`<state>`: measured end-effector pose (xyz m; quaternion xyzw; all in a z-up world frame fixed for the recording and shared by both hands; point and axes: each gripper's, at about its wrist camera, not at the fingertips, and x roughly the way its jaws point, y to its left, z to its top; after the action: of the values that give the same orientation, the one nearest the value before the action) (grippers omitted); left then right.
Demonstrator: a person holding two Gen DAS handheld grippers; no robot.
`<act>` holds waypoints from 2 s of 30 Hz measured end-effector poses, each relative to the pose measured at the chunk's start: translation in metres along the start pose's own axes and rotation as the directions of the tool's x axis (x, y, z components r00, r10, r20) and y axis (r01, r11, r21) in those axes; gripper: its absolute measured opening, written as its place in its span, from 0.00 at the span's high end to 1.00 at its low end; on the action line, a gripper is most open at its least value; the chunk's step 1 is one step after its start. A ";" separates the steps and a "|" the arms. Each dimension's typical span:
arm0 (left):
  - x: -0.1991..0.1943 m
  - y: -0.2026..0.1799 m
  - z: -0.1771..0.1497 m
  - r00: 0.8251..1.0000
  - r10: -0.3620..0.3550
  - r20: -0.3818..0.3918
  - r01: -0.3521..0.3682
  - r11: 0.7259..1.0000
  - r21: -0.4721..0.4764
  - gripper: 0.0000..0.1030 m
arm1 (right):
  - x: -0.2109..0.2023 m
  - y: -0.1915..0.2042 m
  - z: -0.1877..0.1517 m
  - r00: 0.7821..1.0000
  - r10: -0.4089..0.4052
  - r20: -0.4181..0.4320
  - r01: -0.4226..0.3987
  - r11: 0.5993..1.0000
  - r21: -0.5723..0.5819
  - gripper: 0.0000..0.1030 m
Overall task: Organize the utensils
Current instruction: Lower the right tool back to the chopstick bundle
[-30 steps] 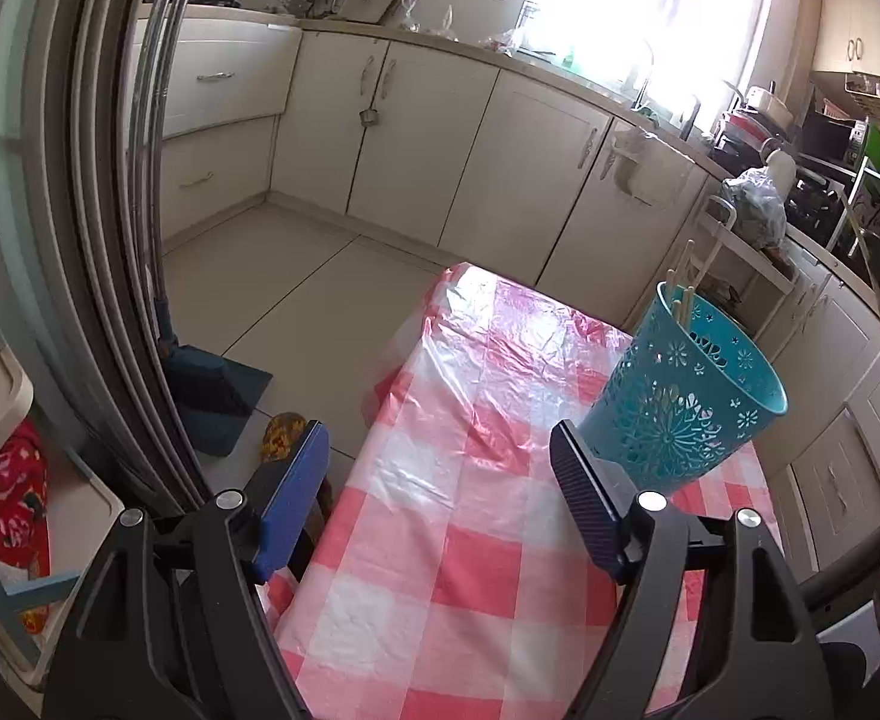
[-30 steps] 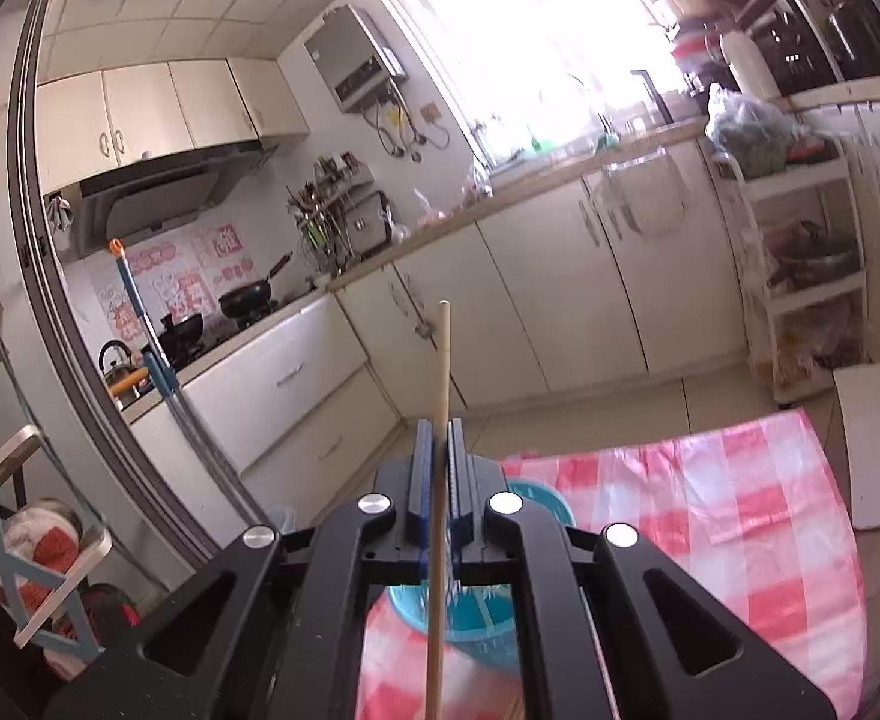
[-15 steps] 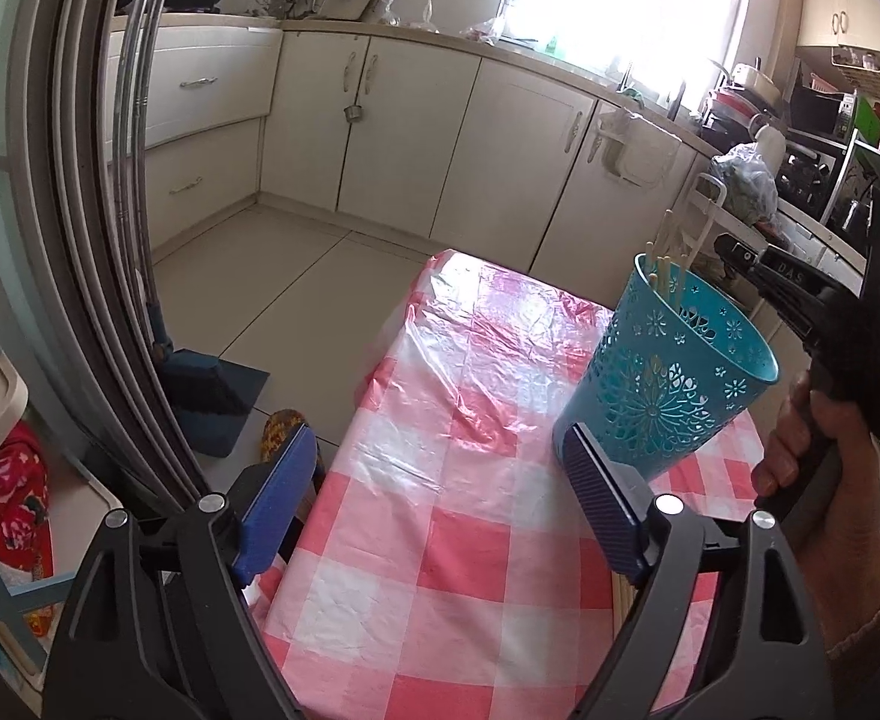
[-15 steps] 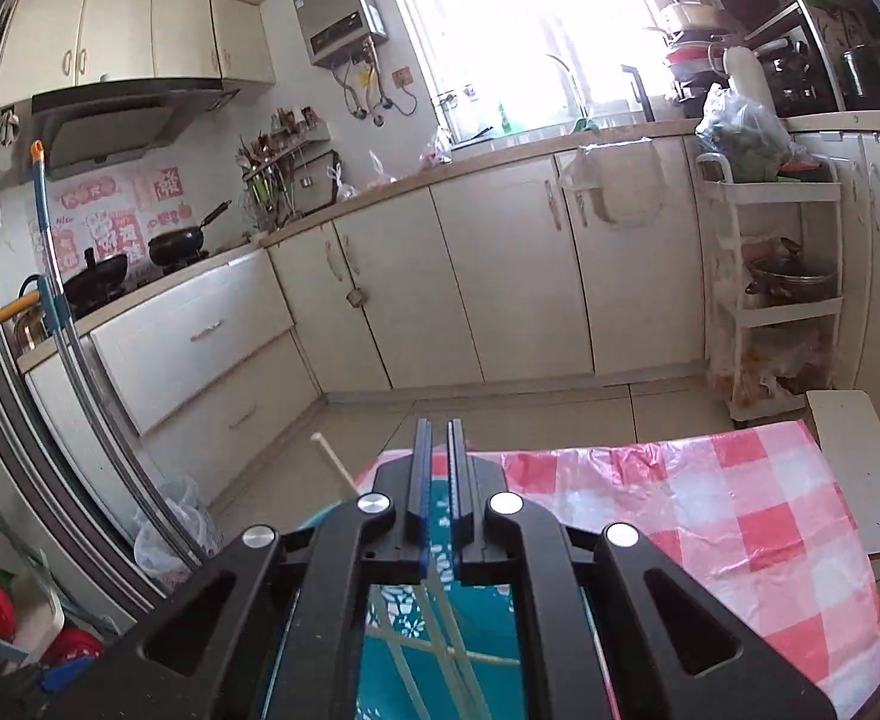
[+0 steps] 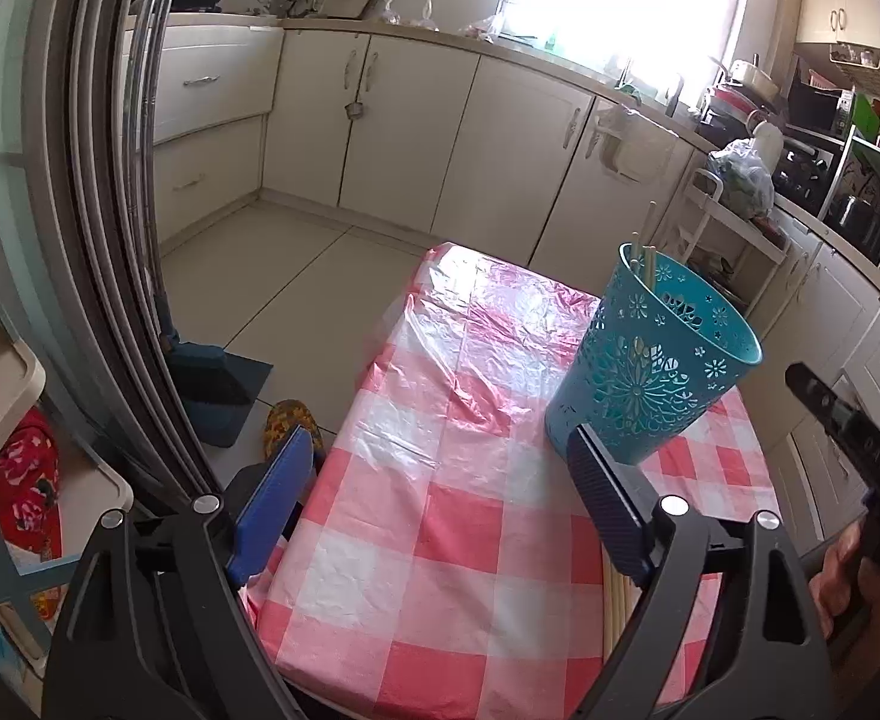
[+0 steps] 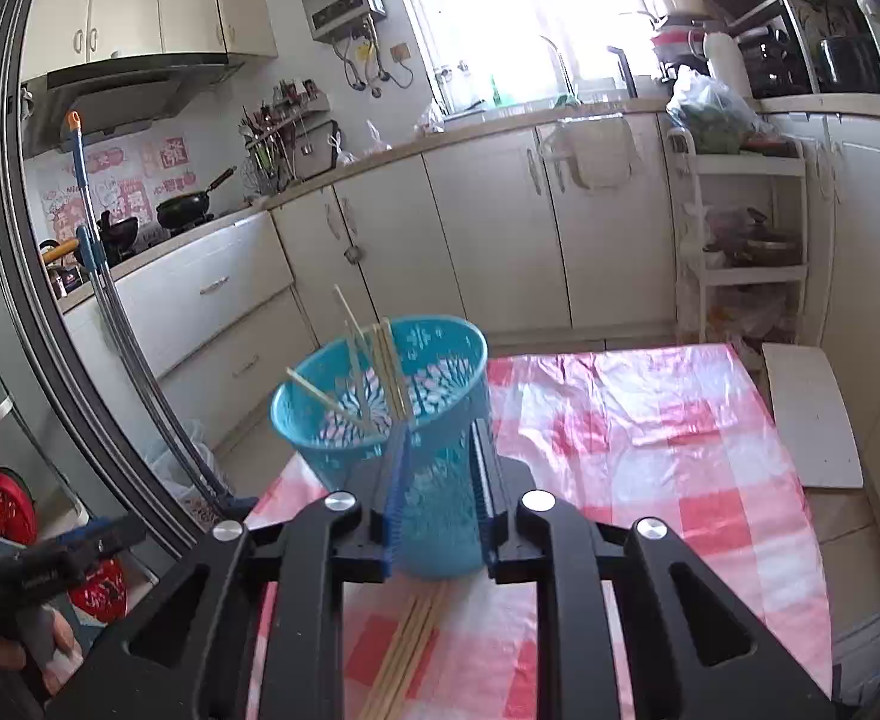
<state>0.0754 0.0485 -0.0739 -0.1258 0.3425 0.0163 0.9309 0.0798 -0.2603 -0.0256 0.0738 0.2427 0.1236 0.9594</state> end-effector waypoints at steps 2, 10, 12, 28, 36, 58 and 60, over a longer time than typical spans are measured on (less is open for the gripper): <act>-0.002 -0.001 -0.003 1.000 0.005 -0.006 -0.005 1.000 0.009 0.19 | -0.003 -0.004 -0.012 0.999 0.001 -0.033 -0.001 1.000 0.021 0.76; -0.011 -0.005 -0.015 1.000 0.011 -0.025 -0.010 0.999 0.033 0.19 | -0.002 0.009 -0.076 0.978 0.008 -0.210 -0.015 0.999 -0.035 0.72; -0.013 -0.006 -0.017 0.999 0.011 -0.031 -0.010 0.999 0.040 0.19 | -0.001 0.011 -0.086 0.971 0.008 -0.238 -0.019 0.999 -0.043 0.72; -0.032 -0.006 -0.032 0.999 0.005 -0.034 -0.003 0.998 0.070 0.15 | 0.026 0.023 -0.096 0.945 -0.072 -0.319 0.056 0.997 -0.059 0.69; -0.033 0.003 -0.033 0.999 0.013 -0.047 -0.010 0.998 0.062 0.15 | 0.052 0.034 -0.111 0.913 -0.129 -0.386 0.090 0.989 -0.116 0.69; -0.012 0.002 -0.044 0.993 0.031 -0.111 -0.023 0.997 0.074 0.15 | 0.052 0.023 -0.110 0.909 -0.140 -0.393 0.112 0.989 -0.095 0.67; -0.009 0.001 -0.045 0.992 0.031 -0.120 -0.022 0.997 0.077 0.15 | 0.054 0.023 -0.110 0.908 -0.137 -0.396 0.107 0.990 -0.097 0.67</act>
<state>0.0394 0.0392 -0.1014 -0.0869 0.4002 0.0082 0.9123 0.0679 -0.2143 -0.1404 -0.0035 0.4341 0.0847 0.8969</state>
